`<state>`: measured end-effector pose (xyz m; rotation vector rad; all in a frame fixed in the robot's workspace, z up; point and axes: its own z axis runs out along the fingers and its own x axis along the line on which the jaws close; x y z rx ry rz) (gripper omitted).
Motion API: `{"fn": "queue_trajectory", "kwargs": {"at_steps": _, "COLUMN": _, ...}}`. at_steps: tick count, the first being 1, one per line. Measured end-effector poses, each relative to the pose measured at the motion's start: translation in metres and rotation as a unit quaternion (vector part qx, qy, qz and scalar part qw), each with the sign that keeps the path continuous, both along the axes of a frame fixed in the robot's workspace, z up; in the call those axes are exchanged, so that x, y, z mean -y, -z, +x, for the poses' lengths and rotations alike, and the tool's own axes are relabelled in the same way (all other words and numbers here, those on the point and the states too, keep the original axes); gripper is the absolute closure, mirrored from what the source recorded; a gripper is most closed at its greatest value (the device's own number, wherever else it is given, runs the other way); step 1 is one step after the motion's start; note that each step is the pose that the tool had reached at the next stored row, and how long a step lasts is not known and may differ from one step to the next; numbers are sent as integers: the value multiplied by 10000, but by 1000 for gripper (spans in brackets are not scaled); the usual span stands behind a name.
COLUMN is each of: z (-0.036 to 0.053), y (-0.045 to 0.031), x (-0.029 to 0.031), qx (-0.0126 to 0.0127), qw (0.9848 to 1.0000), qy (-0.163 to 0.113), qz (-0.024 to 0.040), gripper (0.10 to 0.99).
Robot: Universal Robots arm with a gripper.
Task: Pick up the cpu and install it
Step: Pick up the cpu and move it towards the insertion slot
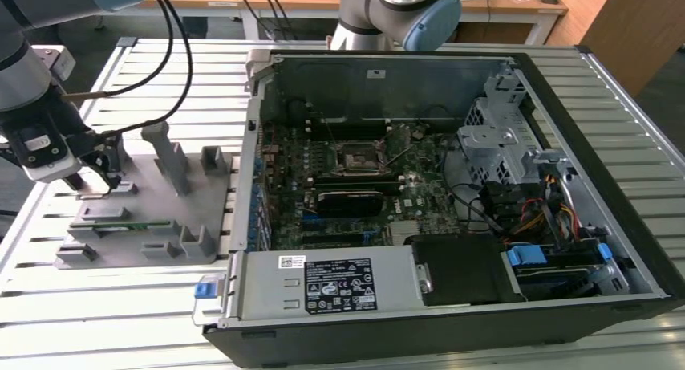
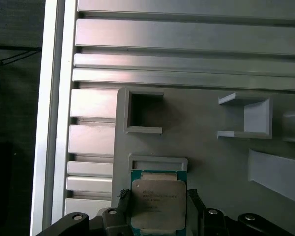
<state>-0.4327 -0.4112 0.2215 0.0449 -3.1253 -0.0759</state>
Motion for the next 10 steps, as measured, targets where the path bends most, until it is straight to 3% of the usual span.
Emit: {"fn": "queue_trajectory", "kwargs": {"at_steps": 10, "z": 0, "y": -75, "x": 0, "qx": 0, "qw": 10000, "qy": 0, "qz": 0, "gripper": 549}}
